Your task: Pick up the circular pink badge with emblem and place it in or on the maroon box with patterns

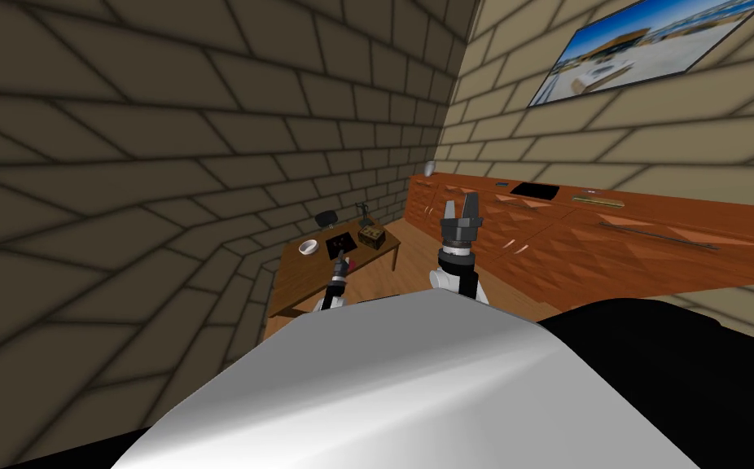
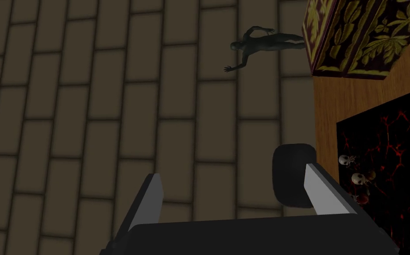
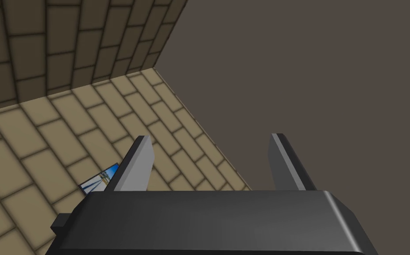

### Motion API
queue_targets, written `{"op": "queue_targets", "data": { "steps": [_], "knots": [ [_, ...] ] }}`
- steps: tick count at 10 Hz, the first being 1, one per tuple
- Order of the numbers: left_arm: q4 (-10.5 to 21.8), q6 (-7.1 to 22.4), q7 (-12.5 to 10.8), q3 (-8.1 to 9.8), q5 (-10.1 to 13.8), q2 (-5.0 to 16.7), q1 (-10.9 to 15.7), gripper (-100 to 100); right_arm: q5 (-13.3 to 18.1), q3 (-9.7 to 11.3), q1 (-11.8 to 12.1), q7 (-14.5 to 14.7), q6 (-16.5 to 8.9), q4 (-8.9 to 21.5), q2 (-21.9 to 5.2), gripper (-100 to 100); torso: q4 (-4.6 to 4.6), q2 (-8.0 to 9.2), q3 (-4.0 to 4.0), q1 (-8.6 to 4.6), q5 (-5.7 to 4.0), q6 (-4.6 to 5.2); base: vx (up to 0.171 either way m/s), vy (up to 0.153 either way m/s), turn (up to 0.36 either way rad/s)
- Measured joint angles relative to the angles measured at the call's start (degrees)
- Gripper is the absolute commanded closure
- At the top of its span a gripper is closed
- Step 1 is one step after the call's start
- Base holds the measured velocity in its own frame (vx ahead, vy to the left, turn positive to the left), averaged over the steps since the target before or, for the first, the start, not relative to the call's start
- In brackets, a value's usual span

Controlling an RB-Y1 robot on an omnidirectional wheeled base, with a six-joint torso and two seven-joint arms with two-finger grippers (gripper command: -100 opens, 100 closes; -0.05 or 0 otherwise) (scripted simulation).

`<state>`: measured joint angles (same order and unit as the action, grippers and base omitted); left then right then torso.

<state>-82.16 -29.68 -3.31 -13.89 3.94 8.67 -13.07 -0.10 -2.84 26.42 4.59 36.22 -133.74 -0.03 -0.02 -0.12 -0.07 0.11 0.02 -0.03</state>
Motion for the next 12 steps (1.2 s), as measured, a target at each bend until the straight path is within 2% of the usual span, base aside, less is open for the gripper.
{"op": "queue_targets", "data": {
  "steps": [6, 10, 12],
  "knots": [
    [9.1, -1.5, -1.1, -1.54, 0.5, 0.3, 2.3, -100, 0.0, 0.0, 0.0, 0.0, 0.0, 0.0, 0.0, 0, -0.01, -0.01, -0.01, -0.02, 0.0, -0.03, 0.018, 0.028, -0.074],
    [16.3, -2.7, -2.0, -2.78, 0.9, 0.5, 4.4, -100, 0.0, 0.0, 0.0, 0.0, 0.0, 0.0, 0.0, 0, 0.0, 0.0, -0.01, -0.02, 0.0, -0.03, 0.018, 0.033, -0.081],
    [21.6, -4.4, -2.5, -3.76, 1.2, 0.7, 6.0, -100, 0.0, 0.0, 0.0, 0.0, 0.0, 0.0, 0.0, 0, -0.01, -0.04, -0.02, 0.04, 0.0, -0.02, 0.026, 0.047, -0.098]
  ]
}}
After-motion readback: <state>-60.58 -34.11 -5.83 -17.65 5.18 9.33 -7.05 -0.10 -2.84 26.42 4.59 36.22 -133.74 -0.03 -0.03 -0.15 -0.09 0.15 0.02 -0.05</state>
